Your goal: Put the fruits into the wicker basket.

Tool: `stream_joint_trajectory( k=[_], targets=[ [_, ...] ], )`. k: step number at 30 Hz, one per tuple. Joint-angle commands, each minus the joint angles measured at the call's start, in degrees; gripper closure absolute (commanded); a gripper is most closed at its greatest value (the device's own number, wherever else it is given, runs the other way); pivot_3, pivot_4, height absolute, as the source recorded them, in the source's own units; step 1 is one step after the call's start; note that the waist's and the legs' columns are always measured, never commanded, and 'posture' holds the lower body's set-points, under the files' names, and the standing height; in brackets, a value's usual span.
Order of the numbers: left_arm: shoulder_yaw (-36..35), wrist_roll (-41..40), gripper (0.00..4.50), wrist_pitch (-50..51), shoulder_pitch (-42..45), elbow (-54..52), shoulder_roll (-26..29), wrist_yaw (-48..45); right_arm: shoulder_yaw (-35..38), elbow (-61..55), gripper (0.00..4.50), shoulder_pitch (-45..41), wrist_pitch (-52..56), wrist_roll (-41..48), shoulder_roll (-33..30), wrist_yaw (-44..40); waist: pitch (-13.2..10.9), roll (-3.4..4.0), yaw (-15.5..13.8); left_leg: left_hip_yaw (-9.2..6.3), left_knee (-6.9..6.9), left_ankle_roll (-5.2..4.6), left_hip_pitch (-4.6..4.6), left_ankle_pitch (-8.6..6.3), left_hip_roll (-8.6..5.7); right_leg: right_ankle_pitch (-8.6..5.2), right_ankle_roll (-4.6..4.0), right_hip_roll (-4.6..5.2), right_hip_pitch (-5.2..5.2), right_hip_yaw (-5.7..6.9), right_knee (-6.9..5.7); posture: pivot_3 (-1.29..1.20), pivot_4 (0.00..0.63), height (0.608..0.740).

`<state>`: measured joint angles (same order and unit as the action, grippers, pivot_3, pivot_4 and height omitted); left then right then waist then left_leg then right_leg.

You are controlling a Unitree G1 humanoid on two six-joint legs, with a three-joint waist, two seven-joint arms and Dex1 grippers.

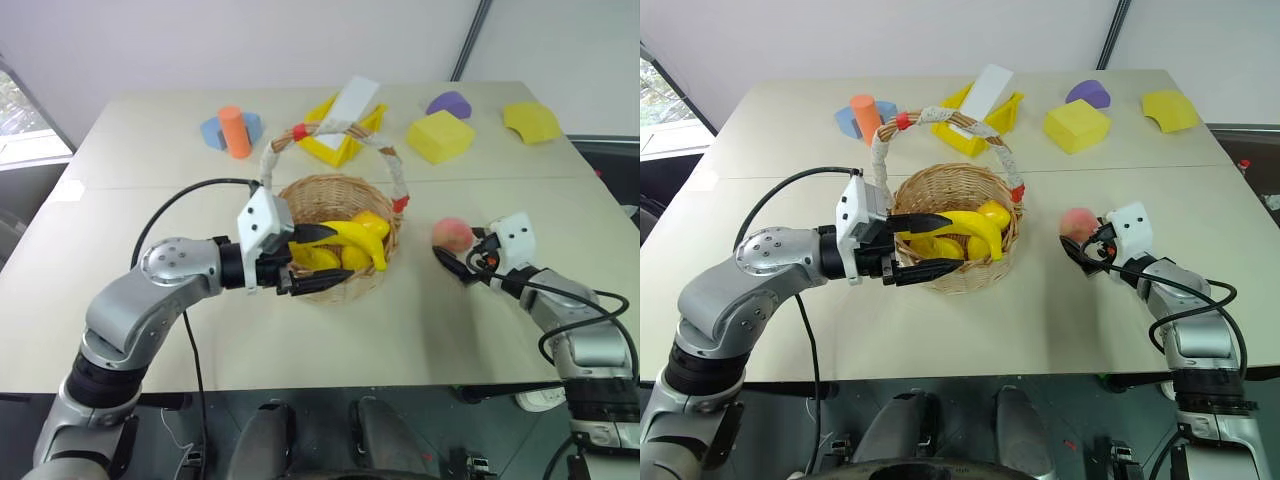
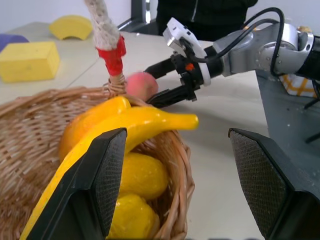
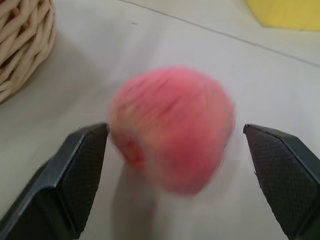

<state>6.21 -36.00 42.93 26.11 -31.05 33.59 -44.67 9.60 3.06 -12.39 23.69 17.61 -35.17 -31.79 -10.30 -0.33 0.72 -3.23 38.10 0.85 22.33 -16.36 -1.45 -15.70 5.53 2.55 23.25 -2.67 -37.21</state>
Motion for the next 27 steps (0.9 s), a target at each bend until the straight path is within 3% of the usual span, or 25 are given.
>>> stream_joint_trajectory(
  k=[1, 4, 13, 16, 20, 27],
  targets=[
    [-0.1, 1.1, 0.96, -2.0, 0.3, -0.7, 0.1, 0.1, 1.8, -1.2, 1.29, -0.7, -0.2, 1.4, 0.4, -0.7, 0.0, 0.02, 0.1, 0.00, 0.00, 0.00, 0.00, 0.00, 0.00, 0.00, 0.00, 0.00, 0.01, 0.00, -0.01, 0.00, 0.150, 0.740],
    [-1.4, 1.1, 0.96, -3.4, -0.6, -0.1, 0.0, -0.1, 2.7, -4.5, 2.79, 0.1, -1.2, 1.7, 0.3, -0.8, 0.0, 0.03, 0.2, 0.01, 0.00, 0.00, 0.00, 0.00, 0.03, 0.00, 0.00, 0.00, 0.03, -0.01, -0.01, 0.00, 0.150, 0.740],
    [-6.4, 0.4, 0.96, -5.5, -4.4, 3.2, 1.5, -1.0, 5.2, -9.4, 2.79, 2.6, 1.6, 2.6, -1.3, -1.1, 0.0, 0.03, 0.1, 0.00, 0.00, 0.00, 0.00, 0.00, 0.03, 0.00, 0.00, 0.01, 0.03, -0.01, -0.01, 0.00, 0.150, 0.740],
    [-8.4, -0.3, 0.96, -5.9, -6.0, 3.6, 2.6, -1.8, 6.2, -9.5, 2.05, 3.4, 2.1, 3.2, -1.9, -2.2, 0.0, 0.03, 0.1, 0.01, -0.01, 0.00, 0.00, 0.00, 0.03, 0.00, 0.00, 0.02, 0.03, -0.01, -0.01, 0.00, 0.150, 0.740],
    [-10.4, -1.8, 0.96, -5.8, -7.4, 3.1, 3.4, -2.8, 6.4, -9.8, 0.10, 2.5, 2.0, 4.2, -1.2, -2.5, 0.0, 0.03, 0.2, 0.01, -0.01, 0.00, 0.00, 0.00, 0.04, 0.00, 0.00, 0.02, 0.02, -0.01, -0.01, 0.00, 0.150, 0.740],
    [-10.8, -1.1, 0.96, -6.6, -9.1, 3.1, 5.1, -3.7, 3.3, -7.4, 0.04, -2.9, 0.8, 2.9, 2.8, -0.1, 0.0, 0.05, 0.2, 0.01, -0.01, 0.00, -0.01, 0.00, 0.06, 0.00, 0.00, 0.01, 0.04, -0.01, -0.02, 0.00, 0.150, 0.740]
  ],
)
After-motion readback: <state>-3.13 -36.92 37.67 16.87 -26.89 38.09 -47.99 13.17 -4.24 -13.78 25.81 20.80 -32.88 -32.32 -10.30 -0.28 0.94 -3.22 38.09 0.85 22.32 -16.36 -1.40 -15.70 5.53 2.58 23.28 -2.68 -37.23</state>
